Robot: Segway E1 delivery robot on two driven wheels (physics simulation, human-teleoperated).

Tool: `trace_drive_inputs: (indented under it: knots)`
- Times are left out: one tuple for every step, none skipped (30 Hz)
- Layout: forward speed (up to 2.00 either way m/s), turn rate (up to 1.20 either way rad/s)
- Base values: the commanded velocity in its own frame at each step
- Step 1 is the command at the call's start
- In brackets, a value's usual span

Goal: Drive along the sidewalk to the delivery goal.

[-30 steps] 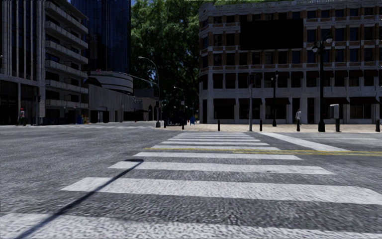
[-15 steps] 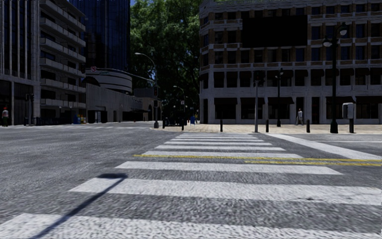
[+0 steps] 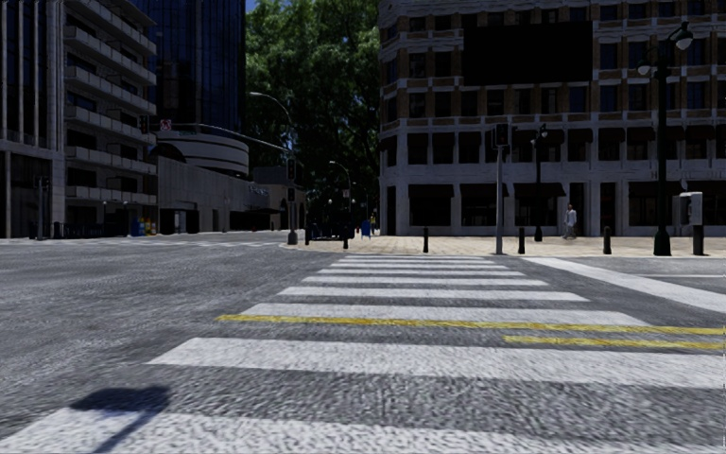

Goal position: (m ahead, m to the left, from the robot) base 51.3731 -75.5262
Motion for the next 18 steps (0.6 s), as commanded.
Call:
trace_drive_inputs:
  knots:
    - [2.0, 0.0]
    - [2.0, 0.0]
    - [2.0, 0.0]
    - [2.0, 0.0]
    - [2.0, 0.0]
    - [2.0, 0.0]
    - [2.0, 0.0]
    - [2.0, 0.0]
    - [2.0, -0.7]
    - [2.0, -1.2]
    - [2.0, -1.2]
    - [2.0, -0.3]
    - [2.0, -0.3]
    - [2.0, 0.0]
    - [2.0, 0.0]
    - [2.0, 0.0]
    - [2.0, 0.0]
    - [2.0, 0.0]
